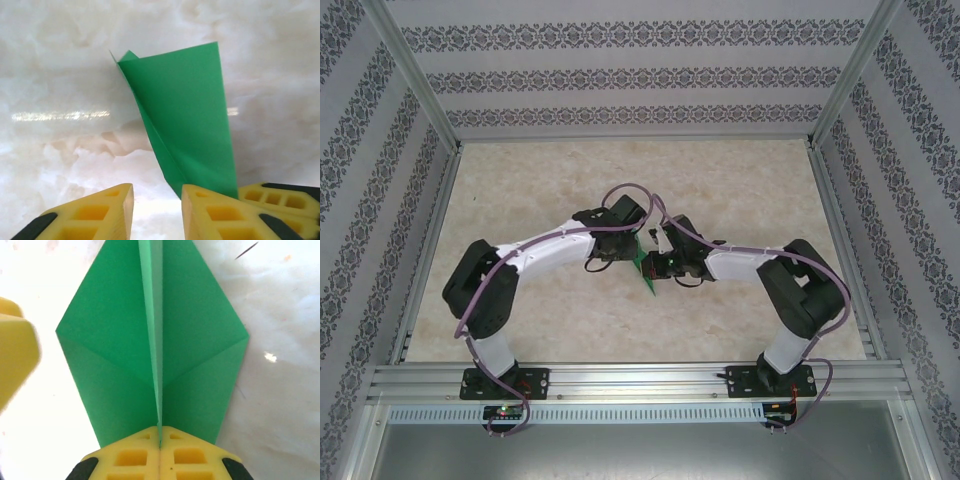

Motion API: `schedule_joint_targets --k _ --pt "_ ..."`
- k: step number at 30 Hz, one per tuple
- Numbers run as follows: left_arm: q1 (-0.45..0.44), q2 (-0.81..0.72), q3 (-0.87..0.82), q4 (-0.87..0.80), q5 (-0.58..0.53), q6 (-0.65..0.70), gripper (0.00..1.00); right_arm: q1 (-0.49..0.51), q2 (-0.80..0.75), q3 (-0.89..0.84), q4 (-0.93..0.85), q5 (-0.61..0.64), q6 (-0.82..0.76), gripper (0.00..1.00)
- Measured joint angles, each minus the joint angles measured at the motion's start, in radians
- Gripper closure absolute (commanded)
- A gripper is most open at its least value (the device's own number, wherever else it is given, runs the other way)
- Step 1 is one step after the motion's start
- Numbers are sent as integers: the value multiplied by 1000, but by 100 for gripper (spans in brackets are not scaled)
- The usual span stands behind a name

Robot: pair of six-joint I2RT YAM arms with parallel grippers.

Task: Fold a paper plane with a square sheet of paper (pick it up from the middle)
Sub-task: Move a paper plane to the center of the table.

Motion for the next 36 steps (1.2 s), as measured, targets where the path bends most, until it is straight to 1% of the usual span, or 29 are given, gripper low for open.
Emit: schedule_joint_targets --k 5,8,12,16,21,26,31,33,36 --pt "0 -82 -8 42 -28 0 64 2 -103 44 -130 160 -18 96" --pt "0 -111 -37 58 -59 -2 63 2 -135 79 -219 269 -18 93" --pt "0 -114 -68 59 -89 -5 64 15 -99 151 -333 375 -14 91" --pt "0 -114 -84 59 -99 -8 64 48 -34 200 -409 437 2 89" --pt "0 -114 -89 59 -103 -9 64 74 39 244 -467 483 16 89" --pt "0 -114 -91 59 -103 -9 63 78 80 256 -481 497 33 89" --pt "2 -113 -91 59 -103 -8 64 79 111 256 -480 494 47 85" --pt "2 -109 -91 59 -102 -8 64 78 115 256 -480 491 56 81" --pt "2 -100 -91 59 -101 -8 63 79 116 256 -476 483 61 80"
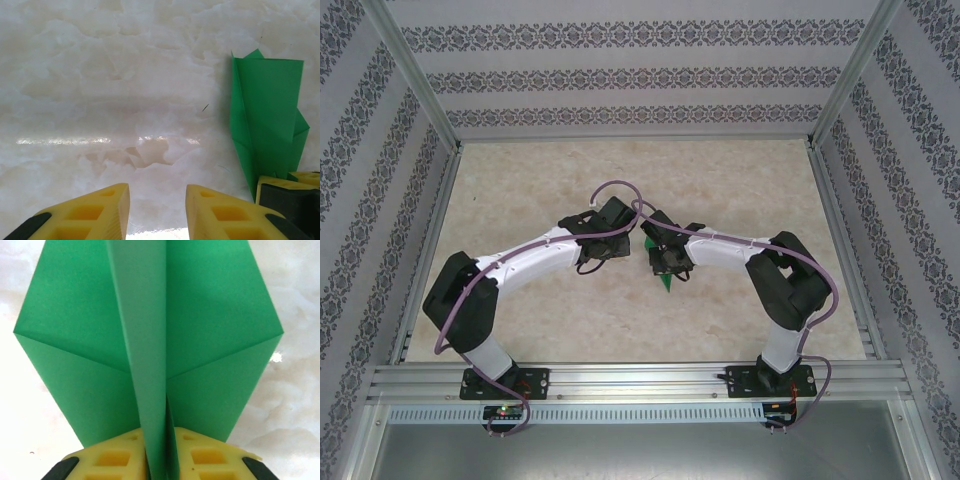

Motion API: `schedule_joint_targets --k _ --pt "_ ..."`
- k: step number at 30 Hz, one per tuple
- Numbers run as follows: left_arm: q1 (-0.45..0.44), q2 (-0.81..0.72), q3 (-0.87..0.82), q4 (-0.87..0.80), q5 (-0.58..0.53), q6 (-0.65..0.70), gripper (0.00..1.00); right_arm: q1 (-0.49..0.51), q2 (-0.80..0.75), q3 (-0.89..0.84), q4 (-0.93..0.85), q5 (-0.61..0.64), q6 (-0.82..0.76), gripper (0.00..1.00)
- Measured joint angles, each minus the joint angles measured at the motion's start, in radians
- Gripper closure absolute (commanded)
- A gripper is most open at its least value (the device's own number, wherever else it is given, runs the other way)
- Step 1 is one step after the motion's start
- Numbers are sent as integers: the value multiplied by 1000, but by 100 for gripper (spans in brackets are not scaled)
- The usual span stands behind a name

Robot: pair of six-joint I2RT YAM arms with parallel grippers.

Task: Fold a paper plane with a square sheet of paper (pick it up from the middle)
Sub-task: Move a paper plane to the center of the table.

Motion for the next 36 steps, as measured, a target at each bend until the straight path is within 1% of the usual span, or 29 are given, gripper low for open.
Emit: schedule_joint_targets --k 7,20,27,32,35,36 --pt "0 26 0 0 7 0 63 2 26 5 3 2 2 79" --pt "0 27 0 0 6 -1 63 27 56 57 -30 28 30 81" --pt "1 -10 -32 1 -46 -27 63 12 58 111 -57 24 47 82" --pt "12 -69 -82 1 -80 -50 63 5 109 175 -50 23 59 83" --pt "18 -85 -99 2 -95 -57 63 5 158 186 -49 19 70 77" --pt "20 -87 -101 2 -96 -58 63 5 158 197 -53 13 74 77"
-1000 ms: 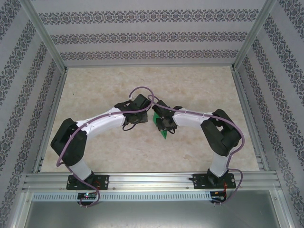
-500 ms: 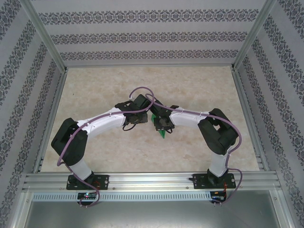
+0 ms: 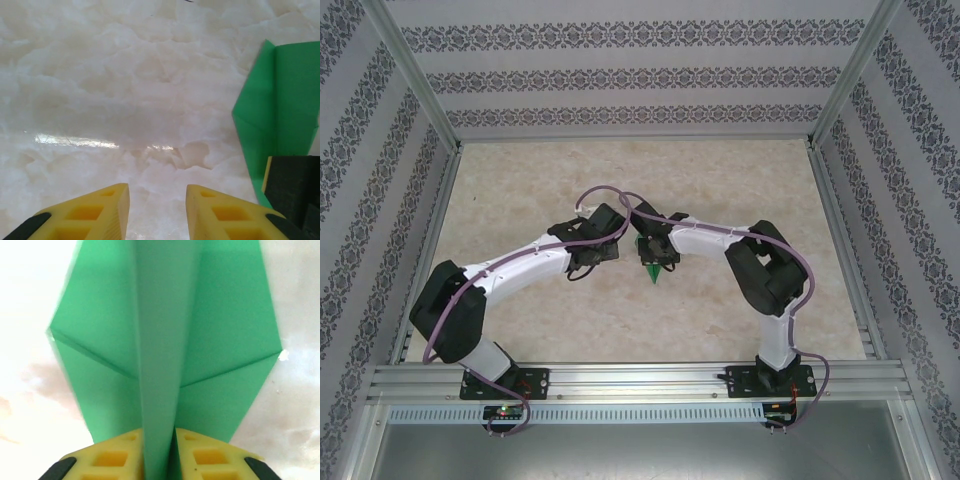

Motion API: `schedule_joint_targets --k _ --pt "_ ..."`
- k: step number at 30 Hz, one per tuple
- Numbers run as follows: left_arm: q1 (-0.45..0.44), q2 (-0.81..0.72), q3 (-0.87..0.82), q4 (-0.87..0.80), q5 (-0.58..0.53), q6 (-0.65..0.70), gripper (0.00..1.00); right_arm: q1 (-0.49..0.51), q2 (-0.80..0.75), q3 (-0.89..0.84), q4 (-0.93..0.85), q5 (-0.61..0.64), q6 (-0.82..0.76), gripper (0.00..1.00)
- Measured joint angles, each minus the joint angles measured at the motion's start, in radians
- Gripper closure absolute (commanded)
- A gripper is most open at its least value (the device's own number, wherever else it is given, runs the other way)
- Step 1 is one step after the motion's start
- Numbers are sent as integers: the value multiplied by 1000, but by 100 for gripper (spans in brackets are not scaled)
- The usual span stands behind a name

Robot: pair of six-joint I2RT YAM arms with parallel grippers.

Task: Fold a paper plane with a square sheet of paper (pick it up from the middle)
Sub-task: Move a paper plane to the center of the table.

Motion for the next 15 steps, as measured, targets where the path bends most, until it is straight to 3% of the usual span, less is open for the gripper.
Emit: schedule_joint_targets --k 7,13,15 --pt "13 0 -9 6 1 -3 63 1 40 55 -32 0 2 71" --pt "21 0 -9 12 1 -3 63 2 62 97 -83 5 -2 74" --pt "21 0 -9 16 2 -3 64 8 66 108 -98 12 -3 70"
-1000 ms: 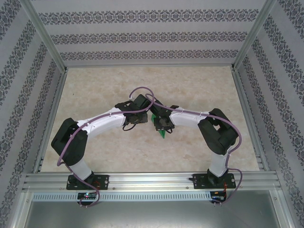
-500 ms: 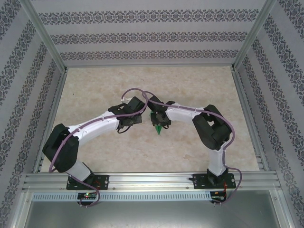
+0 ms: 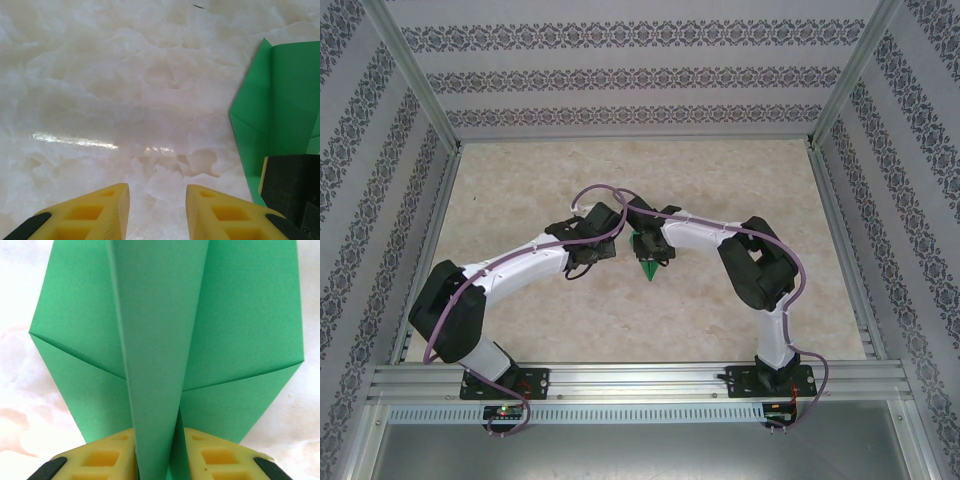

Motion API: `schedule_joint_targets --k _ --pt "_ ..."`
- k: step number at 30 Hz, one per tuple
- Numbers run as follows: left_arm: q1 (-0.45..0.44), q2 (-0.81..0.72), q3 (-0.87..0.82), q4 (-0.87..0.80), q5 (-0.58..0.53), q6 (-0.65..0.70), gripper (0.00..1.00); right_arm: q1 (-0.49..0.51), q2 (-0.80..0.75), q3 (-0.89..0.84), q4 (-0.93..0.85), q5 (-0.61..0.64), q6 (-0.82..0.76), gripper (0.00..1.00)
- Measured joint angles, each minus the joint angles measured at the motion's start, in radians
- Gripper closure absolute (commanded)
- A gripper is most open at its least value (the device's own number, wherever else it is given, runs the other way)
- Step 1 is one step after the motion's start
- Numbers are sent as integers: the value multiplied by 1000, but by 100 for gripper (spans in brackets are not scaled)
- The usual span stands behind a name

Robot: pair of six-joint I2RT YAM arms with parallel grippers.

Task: Fold a paper plane with a square sheet of paper (pick it up from the middle)
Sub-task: Move a paper plane to the center of the table.

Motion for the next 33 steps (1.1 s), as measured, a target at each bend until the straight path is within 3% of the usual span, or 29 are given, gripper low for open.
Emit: schedule_joint_targets --k 9,22,33 --pt "5 0 0 7 4 0 63 -1 3 0 0 -5 -23 62" --pt "5 0 0 7 8 0 64 -1 12 21 -26 -5 -27 66" --pt "5 0 0 7 23 1 64 -1 1 40 -90 3 -53 59"
